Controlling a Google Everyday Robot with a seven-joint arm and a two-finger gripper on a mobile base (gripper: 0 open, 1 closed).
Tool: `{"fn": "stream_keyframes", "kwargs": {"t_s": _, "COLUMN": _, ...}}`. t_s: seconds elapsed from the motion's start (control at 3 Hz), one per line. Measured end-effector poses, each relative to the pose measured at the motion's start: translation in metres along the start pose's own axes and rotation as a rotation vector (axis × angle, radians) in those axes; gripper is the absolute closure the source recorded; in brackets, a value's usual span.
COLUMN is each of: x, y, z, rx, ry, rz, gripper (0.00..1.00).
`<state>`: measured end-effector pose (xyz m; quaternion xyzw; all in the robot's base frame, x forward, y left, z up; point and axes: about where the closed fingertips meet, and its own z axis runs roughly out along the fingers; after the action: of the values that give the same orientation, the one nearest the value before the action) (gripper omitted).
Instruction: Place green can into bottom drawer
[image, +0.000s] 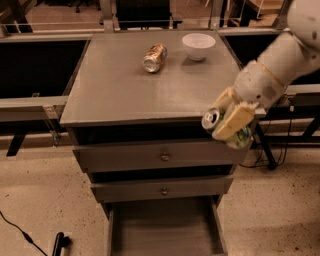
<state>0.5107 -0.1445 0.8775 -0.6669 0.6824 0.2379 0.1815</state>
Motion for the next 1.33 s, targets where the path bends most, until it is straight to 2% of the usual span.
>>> {"fn": "stream_keyframes", "kwargs": {"t_s": 0.33, "x": 0.0371, "y": 0.0216, "z": 0.045, "rx": -0.076, "ry": -0.224, "rz": 0.244, "gripper": 1.0}}
{"fn": "stream_keyframes", "kwargs": {"t_s": 0.67, "x": 0.0324, "y": 0.0268, "z": 0.0463, "rx": -0.095, "ry": -0.33, "rz": 0.295, "gripper": 1.0}}
{"fn": "stream_keyframes", "kwargs": {"t_s": 1.33, "x": 0.0374, "y": 0.0222, "z": 0.0522, "rx": -0.087, "ry": -0.324, "rz": 0.314, "gripper": 1.0}}
